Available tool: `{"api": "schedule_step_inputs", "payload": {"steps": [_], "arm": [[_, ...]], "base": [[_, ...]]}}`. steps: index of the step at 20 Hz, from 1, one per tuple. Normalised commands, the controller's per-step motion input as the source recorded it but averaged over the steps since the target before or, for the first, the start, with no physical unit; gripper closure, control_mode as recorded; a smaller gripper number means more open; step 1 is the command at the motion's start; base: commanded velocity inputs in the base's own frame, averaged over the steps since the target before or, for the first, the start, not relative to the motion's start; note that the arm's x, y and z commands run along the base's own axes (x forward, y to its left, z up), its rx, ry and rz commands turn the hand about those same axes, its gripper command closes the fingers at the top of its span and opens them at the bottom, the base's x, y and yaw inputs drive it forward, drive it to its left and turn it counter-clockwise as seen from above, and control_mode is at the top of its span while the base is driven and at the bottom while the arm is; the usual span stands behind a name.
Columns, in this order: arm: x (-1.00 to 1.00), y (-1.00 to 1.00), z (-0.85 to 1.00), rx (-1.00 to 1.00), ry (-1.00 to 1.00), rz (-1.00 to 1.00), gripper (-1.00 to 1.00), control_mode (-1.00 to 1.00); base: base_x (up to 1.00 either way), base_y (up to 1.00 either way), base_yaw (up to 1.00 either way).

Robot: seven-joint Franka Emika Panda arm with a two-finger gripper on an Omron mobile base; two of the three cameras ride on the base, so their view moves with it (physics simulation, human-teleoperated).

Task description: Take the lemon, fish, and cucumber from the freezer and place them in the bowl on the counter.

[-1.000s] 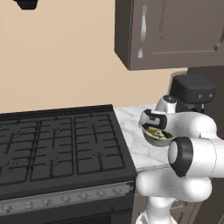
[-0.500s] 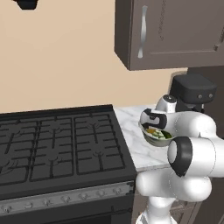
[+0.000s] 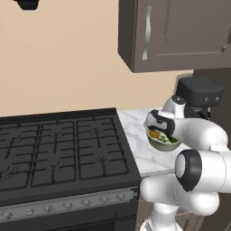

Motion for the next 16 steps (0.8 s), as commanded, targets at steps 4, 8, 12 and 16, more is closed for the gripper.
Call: {"api": "schedule_step_inputs", "payload": {"steps": [4, 8, 12, 16], "arm": [[-0.30, 0.00, 0.46, 0.00, -0.09, 0.00, -1.00, -1.00], [-0.37, 0.00, 0.47, 0.00, -0.07, 0.00, -1.00, -1.00], [-0.44, 0.00, 0.47, 0.00, -0.06, 0.00, -1.00, -1.00], [-0.52, 0.00, 0.44, 0.00, -0.01, 0.00, -1.00, -1.00]], "base": [[0.00, 0.00, 0.00], [0.00, 0.00, 0.00], [0.00, 0.00, 0.00], [0.00, 0.00, 0.00]]}}
